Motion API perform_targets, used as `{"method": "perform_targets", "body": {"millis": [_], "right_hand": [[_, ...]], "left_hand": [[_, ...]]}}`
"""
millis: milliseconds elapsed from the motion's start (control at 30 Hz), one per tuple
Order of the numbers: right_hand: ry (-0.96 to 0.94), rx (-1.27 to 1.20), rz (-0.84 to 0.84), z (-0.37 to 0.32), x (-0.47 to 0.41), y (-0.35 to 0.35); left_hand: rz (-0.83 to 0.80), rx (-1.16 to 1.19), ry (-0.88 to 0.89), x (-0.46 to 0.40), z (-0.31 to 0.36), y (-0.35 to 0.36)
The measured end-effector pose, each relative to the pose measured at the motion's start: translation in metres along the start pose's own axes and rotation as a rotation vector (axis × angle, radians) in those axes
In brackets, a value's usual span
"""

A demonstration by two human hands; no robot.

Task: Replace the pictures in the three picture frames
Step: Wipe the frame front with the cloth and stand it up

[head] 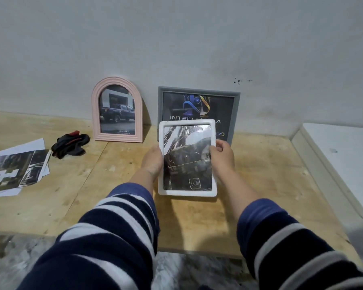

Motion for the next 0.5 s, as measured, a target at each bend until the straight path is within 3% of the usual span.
{"method": "perform_targets", "body": {"millis": [400, 500], "right_hand": [[0.236, 0.125, -0.126, 0.062, -0.019, 0.035], [0.282, 0.174, -0.140, 0.078, -0.028, 0.041]], "left_hand": [[-0.059, -0.040, -0.127, -0.010, -0.025, 0.005], [0.003, -0.239, -0.123, -0.016, -0.031, 0.003]]}}
Point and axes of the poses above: each hand's wrist, its own x-axis away from the middle knuckle, its own y-axis out of the palm, z = x × y, the point moved 2 cm from there along -x, towards the middle knuckle, and after that the axes turned 3 degrees about -z, right-handed, at the moved point
